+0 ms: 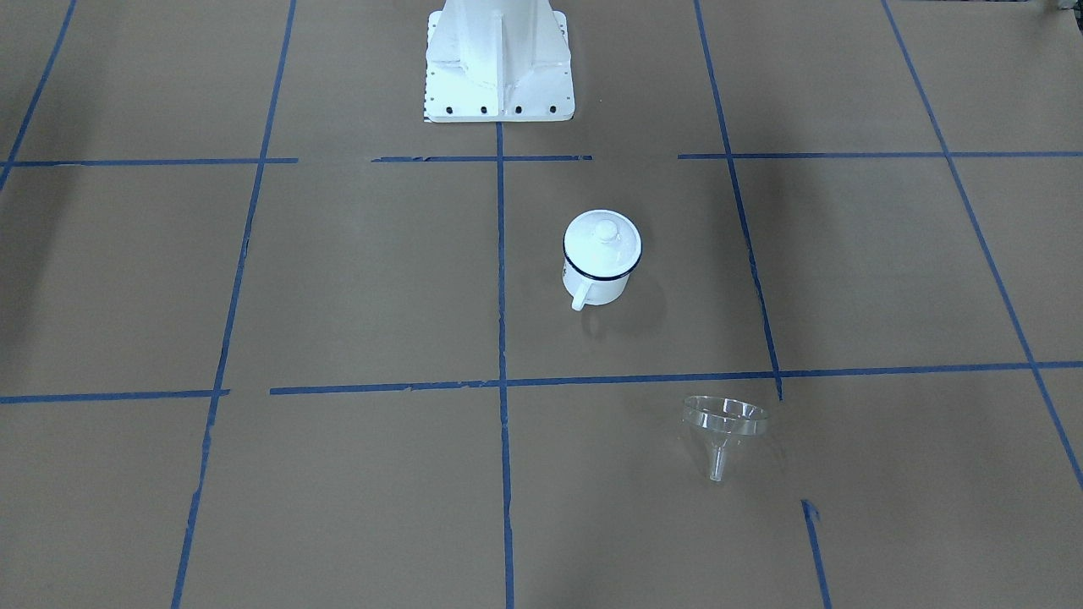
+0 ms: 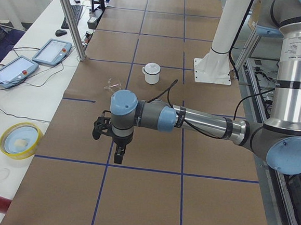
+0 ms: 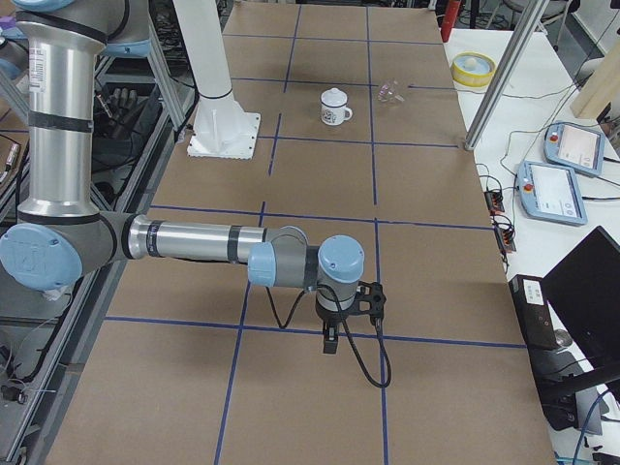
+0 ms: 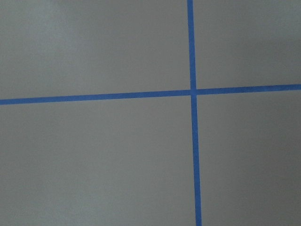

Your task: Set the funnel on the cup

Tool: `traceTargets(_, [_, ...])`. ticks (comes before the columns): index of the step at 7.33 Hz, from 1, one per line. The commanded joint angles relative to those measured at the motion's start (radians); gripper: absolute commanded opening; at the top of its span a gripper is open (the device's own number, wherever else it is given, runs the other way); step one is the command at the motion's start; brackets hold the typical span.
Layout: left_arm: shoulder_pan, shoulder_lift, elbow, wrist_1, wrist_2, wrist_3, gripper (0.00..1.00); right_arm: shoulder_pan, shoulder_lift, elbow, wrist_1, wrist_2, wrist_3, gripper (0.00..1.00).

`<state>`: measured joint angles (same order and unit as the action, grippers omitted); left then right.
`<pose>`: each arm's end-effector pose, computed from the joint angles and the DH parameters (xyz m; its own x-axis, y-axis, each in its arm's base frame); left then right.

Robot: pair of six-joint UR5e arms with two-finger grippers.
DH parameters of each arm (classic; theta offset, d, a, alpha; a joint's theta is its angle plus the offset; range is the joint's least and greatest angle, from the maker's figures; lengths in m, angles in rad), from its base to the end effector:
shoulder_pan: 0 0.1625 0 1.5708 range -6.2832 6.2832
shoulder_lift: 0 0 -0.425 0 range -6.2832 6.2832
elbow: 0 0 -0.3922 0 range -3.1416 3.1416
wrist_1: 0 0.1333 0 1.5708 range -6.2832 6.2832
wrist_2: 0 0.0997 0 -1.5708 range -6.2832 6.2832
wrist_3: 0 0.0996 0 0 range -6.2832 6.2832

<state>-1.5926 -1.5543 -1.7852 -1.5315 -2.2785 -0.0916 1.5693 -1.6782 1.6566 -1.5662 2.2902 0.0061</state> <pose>-0.0792 -0.4863 0.5693 0.7568 -0.0046 -0.6537 0.0911 0.9909 0.0986 0.0670 -0.4451 0.6701 0.7522 0.0162 0.6587 -0.0031 0.9998 -0.0210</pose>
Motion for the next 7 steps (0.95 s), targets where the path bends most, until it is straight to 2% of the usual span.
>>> traceTargets(1, [0.084,-0.020,-0.161,0.002,0.004,-0.198,1.00,0.000,0.000,-0.001,0.000,0.000,0.000,1.00])
traceTargets(3, [0.248,-0.119,-0.253,0.002,0.005,-0.449,1.00,0.000,0.000,0.000,0.000,0.000,0.000,1.00])
traceTargets(4, [0.320,-0.185,-0.260,0.004,0.004,-0.530,1.00,0.000,0.000,0.000,0.000,0.000,0.000,1.00])
traceTargets(5, [0.403,-0.275,-0.257,0.057,0.005,-0.592,1.00,0.000,0.000,0.000,0.000,0.000,0.000,1.00])
traceTargets(6, [0.496,-0.397,-0.250,0.176,0.042,-0.605,1.00,0.000,0.000,0.000,0.000,0.000,0.000,1.00])
traceTargets(7, [0.590,-0.509,-0.240,0.277,0.136,-0.638,1.00,0.000,0.000,0.000,0.000,0.000,0.000,1.00])
